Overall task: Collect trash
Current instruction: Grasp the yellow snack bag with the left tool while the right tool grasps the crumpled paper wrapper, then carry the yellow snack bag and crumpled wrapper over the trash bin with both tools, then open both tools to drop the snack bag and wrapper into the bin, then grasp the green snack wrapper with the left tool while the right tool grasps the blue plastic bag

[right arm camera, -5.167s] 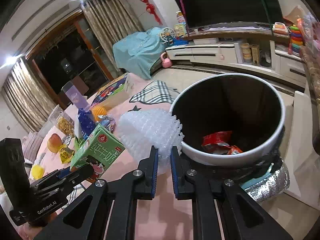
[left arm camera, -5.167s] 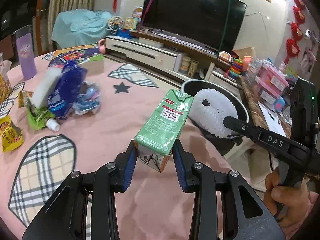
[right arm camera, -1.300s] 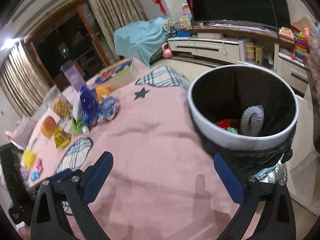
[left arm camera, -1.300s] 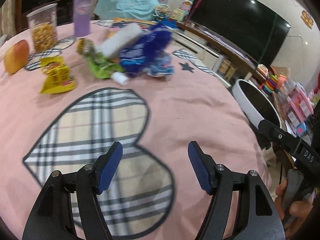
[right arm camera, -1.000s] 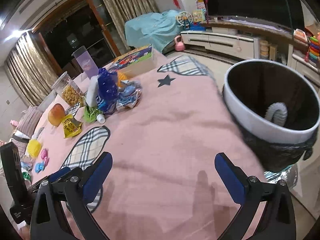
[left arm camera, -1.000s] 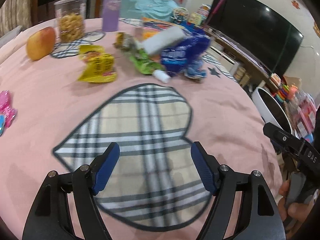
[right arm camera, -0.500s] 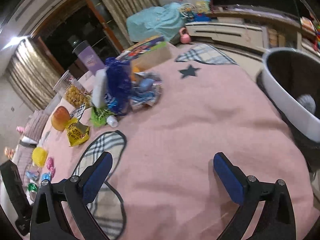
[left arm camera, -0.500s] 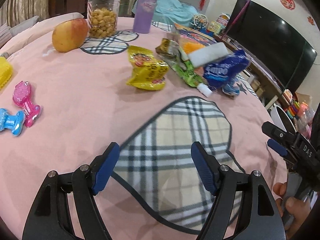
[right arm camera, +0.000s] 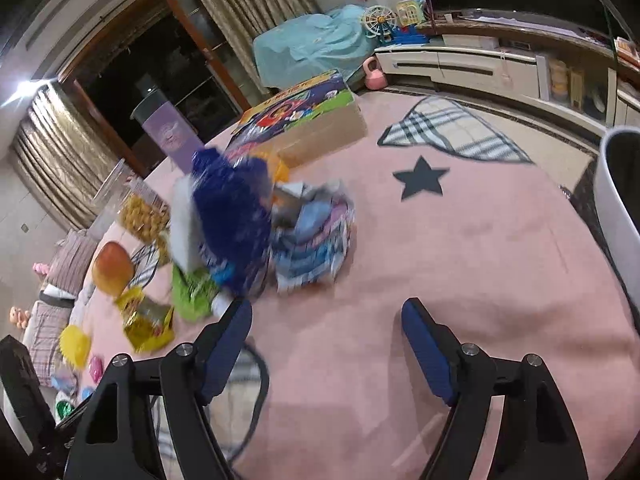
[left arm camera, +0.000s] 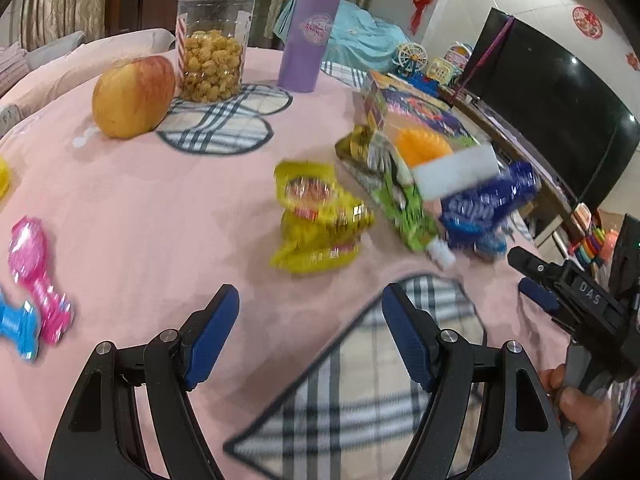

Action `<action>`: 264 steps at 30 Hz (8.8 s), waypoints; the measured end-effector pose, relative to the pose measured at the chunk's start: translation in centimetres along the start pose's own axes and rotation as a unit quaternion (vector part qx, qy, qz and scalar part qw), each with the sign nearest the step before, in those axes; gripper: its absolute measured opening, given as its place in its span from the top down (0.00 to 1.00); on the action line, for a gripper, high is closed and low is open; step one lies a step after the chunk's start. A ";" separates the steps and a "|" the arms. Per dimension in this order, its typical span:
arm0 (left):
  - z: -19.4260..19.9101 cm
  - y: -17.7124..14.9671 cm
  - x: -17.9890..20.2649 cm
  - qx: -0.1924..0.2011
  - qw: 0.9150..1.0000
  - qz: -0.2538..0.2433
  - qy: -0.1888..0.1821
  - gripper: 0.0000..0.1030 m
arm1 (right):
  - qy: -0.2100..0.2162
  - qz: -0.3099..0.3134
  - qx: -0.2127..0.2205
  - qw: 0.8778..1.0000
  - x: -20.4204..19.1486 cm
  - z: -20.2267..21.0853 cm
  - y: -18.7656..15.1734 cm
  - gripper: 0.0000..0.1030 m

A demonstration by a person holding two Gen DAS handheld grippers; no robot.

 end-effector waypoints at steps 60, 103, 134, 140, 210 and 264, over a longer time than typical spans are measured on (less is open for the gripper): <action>-2.8 -8.9 22.0 -0.102 0.966 -0.161 -0.174 0.82 | -0.032 -0.073 0.029 0.996 15.5 10.2 -5.5 0.78; -8.5 -8.3 35.9 -0.137 0.933 -0.255 -0.215 0.82 | -0.085 -0.123 0.075 0.986 25.5 12.9 -0.3 0.78; -12.8 -8.0 38.6 -0.164 0.925 -0.277 -0.201 0.81 | -0.092 -0.120 0.047 0.987 26.6 10.1 1.6 0.77; -13.4 -8.2 38.5 -0.175 0.927 -0.266 -0.198 0.79 | -0.089 -0.124 0.039 0.988 26.8 9.6 1.9 0.74; -0.3 -5.4 6.0 -0.062 0.996 -0.017 -0.068 0.41 | 0.053 0.016 0.000 0.998 3.7 6.8 -5.4 0.02; -7.1 2.6 5.0 -0.048 0.994 -0.038 -0.094 0.81 | 0.083 0.029 -0.021 0.996 0.5 1.4 -1.9 0.57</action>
Point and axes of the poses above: each gripper's, at about its wrist camera, not at the fingertips, and z roughly against the way its jaws point, x to its right, y to its top, the point moved 7 cm from there along -z, roughly the way its jaws point, and after that the axes turned 15 degrees about -y, right-handed, at the moved point
